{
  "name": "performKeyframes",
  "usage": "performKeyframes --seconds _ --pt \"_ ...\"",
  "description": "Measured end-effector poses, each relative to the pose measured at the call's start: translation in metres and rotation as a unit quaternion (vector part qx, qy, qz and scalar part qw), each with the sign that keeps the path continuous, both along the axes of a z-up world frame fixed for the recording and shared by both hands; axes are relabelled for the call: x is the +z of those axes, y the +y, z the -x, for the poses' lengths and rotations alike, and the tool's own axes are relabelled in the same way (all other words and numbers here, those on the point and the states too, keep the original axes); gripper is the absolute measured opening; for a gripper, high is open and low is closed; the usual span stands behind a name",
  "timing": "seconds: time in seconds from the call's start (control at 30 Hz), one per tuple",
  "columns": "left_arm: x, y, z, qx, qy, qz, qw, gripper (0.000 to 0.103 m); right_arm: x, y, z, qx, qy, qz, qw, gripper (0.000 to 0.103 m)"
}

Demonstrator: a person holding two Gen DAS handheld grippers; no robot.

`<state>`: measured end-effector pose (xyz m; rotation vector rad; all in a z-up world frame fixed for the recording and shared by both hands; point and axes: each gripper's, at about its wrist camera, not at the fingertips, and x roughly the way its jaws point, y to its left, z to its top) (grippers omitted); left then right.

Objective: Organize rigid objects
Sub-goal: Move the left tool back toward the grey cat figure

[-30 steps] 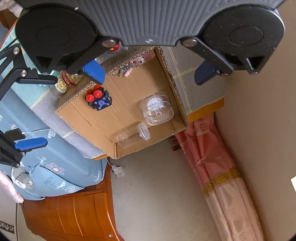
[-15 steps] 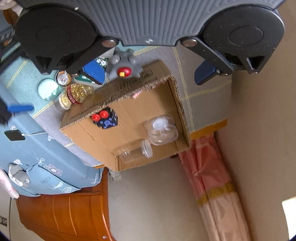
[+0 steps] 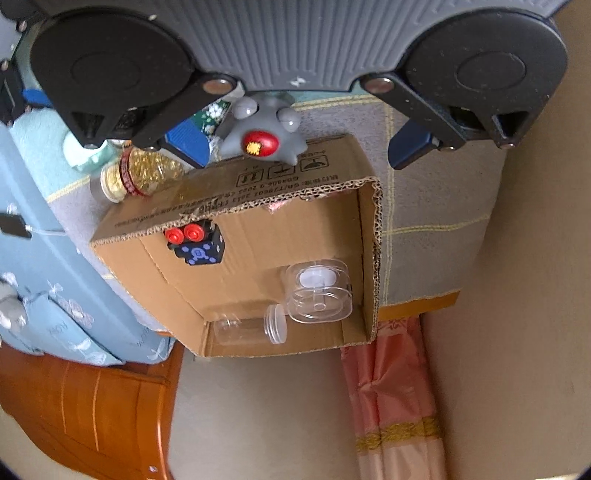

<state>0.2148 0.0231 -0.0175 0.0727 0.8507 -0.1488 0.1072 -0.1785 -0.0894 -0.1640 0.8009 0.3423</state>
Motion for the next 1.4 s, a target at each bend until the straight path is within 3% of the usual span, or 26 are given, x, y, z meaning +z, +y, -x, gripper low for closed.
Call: performKeyframes --seconds 0.07,0.3,0.47,0.57,0.73,0.9,1.13,1.27,1.4 --pt "-0.005 0.002 -0.002 0.013 -0.002 0.003 0.9999 0.102 0.0 0.001 0.001 -0.001 -0.004 0.0 1.0 0.103" --pt "-0.013 0.027 0.006 0.048 0.009 0.081 0.9955 0.102 -0.001 -0.002 0.003 0.003 -0.014 -0.005 1.0 0.103" --pt "-0.01 0.045 0.027 0.054 0.006 0.095 0.994 0.102 -0.002 -0.001 0.005 0.0 -0.018 -0.006 1.0 0.103" --pt "-0.007 0.054 0.039 0.061 0.003 0.083 0.9946 0.102 -0.002 -0.001 0.006 -0.003 -0.018 -0.006 1.0 0.103" --pt "-0.002 0.063 0.062 0.075 -0.025 0.025 0.9965 0.102 -0.001 -0.001 0.006 -0.004 -0.019 -0.006 1.0 0.103" --pt "-0.005 0.055 0.077 0.011 -0.037 0.009 0.9992 0.102 -0.003 -0.002 0.008 -0.004 -0.026 -0.01 1.0 0.103" --pt "-0.034 0.036 0.08 -0.054 0.002 -0.008 0.9985 0.102 -0.003 0.0 0.007 -0.008 -0.027 -0.009 1.0 0.103" --pt "-0.05 0.042 0.077 -0.028 0.014 -0.033 0.999 0.102 -0.003 0.0 0.007 -0.008 -0.027 -0.009 1.0 0.103" --pt "-0.054 0.062 0.073 0.012 0.02 -0.028 0.9993 0.102 -0.003 0.0 0.006 -0.007 -0.028 -0.009 1.0 0.103"
